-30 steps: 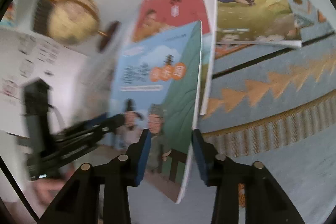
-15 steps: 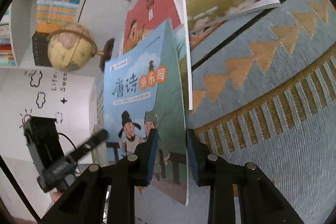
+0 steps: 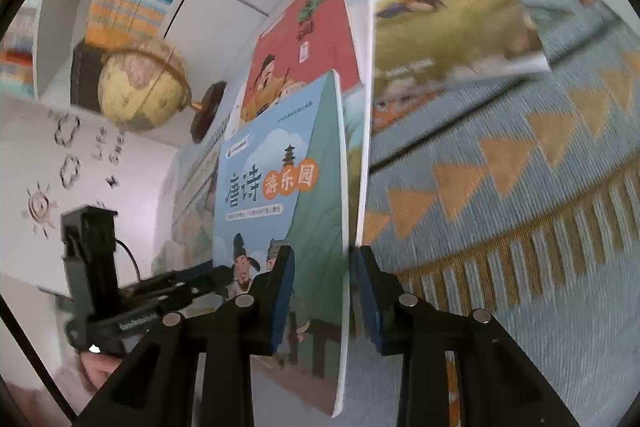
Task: Organize books
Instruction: 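Carry the blue Tang poetry book toward the standing stack with the right tool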
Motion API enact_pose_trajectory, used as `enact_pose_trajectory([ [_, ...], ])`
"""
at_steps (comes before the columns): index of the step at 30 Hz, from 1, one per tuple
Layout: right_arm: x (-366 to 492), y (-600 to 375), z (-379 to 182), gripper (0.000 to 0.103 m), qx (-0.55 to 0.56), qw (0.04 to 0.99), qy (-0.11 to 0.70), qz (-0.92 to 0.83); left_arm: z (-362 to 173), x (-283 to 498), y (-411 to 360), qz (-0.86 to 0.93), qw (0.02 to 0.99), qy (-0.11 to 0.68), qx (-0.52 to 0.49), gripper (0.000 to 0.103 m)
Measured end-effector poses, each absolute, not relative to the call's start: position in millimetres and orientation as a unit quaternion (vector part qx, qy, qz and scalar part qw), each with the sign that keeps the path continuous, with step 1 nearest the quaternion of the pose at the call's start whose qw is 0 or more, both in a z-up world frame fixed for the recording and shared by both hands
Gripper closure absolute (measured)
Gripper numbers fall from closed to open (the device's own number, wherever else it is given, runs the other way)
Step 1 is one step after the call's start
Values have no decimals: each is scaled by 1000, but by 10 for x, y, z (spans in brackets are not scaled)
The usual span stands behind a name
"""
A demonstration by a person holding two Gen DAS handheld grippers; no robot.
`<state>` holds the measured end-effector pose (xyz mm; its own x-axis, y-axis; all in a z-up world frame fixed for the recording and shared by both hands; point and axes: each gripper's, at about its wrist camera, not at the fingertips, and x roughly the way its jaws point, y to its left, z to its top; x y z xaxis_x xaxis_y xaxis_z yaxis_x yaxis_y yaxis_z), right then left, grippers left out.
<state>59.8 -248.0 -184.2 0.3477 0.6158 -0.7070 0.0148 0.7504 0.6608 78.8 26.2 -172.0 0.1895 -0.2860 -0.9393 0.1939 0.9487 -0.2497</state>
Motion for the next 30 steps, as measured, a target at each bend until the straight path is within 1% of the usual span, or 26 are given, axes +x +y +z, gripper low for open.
enact_pose_trajectory([
  [1,608,-2473,-1839,71,291,768,535,199,-1725,789,258,-157,770,617,-37,68],
  [3,620,-2529,-1920,65,338,740,539,217,-1731,797,256,-154,771,616,-38,68],
  [7,600,-2606,-2027,64,408,688,542,257,-1726,839,220,-151,772,617,-22,65],
  [9,551,-2636,-1957,64,438,673,512,304,-1738,856,241,-154,770,619,-30,64],
  [11,560,-2553,-1895,65,434,667,506,333,-1741,868,245,-156,770,618,-32,64],
  [13,570,-2314,-1927,65,386,665,544,337,-1740,869,250,-158,769,619,-30,64],
  [14,583,-2217,-1945,66,365,671,555,330,-1744,873,255,-159,768,619,-31,64],
  [16,595,-2140,-1994,73,355,685,559,303,-1741,876,282,-158,767,621,-39,64],
  [17,594,-2134,-2006,83,352,689,561,293,-1732,868,269,-160,766,621,-37,67],
  [18,591,-2127,-2012,87,339,697,567,279,-1716,849,260,-168,765,621,-32,68],
  [19,598,-2130,-2011,87,322,707,574,260,-1681,823,237,-179,767,616,-27,68],
  [21,593,-2191,-2024,89,324,714,570,245,-1597,796,229,-202,771,602,-40,68],
  [26,581,-2231,-2026,90,325,718,570,233,-1557,843,360,-242,756,594,-131,68],
  [30,596,-2240,-2029,90,334,714,569,233,-1654,834,157,-233,753,610,-83,68],
])
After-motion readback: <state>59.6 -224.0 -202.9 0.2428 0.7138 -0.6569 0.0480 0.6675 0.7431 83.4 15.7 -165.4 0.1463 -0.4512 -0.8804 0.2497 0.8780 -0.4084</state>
